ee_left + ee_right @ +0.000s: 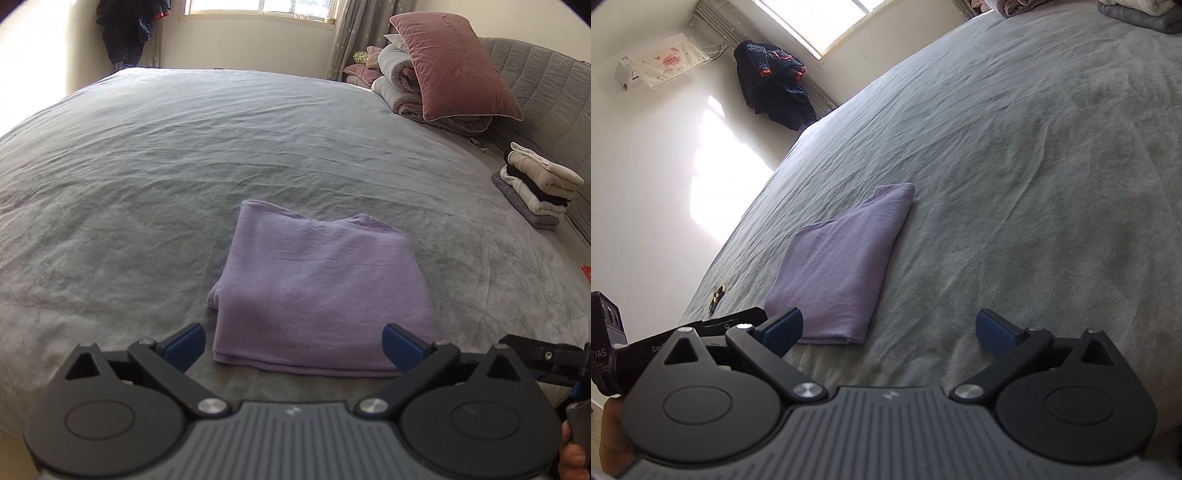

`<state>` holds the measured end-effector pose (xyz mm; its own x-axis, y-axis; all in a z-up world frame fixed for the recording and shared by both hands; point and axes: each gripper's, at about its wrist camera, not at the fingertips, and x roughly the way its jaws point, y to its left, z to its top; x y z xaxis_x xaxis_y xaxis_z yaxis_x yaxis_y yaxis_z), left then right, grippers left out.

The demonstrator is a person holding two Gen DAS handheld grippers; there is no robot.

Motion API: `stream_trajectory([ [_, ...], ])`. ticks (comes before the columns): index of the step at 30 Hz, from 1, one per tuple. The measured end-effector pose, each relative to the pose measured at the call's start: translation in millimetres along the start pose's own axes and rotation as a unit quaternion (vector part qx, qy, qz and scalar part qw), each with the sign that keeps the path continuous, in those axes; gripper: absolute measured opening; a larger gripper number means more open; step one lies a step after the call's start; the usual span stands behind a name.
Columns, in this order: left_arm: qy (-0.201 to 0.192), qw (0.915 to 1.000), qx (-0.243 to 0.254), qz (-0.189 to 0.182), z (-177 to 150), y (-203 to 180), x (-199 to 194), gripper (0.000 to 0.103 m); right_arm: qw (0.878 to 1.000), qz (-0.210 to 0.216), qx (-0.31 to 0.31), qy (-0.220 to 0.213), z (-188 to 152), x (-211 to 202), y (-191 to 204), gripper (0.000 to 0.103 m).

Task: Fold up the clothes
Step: 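Lower both tools to the folded lavender bundle and pinch its edge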

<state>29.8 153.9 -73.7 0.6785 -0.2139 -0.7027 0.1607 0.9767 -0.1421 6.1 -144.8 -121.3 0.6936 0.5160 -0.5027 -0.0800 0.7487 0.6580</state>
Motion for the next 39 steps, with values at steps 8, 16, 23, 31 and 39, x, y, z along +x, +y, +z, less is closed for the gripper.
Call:
stream_trajectory([
  [8, 0.028, 0.9989, -0.032, -0.019, 21, 26, 19, 0.102, 0.998, 0.030, 0.055, 0.016, 19, 10, -8, 0.102],
  [16, 0.025, 0.9952, -0.076, -0.057, 38, 45, 37, 0.102, 0.994, 0.050, 0.093, 0.018, 27, 14, -10, 0.103],
  [23, 0.048, 0.9943, -0.084, -0.045, 39, 43, 65, 0.102, 0.992, 0.056, 0.113, 0.019, 35, 22, -7, 0.103],
  [31, 0.043, 0.9967, -0.059, -0.035, 41, 38, 78, 0.102, 0.992, 0.051, 0.109, 0.027, 44, 34, -2, 0.101],
  [39, 0.027, 0.9971, -0.060, -0.037, 46, 40, 88, 0.101, 0.995, 0.033, 0.094, 0.020, 47, 47, 4, 0.099],
])
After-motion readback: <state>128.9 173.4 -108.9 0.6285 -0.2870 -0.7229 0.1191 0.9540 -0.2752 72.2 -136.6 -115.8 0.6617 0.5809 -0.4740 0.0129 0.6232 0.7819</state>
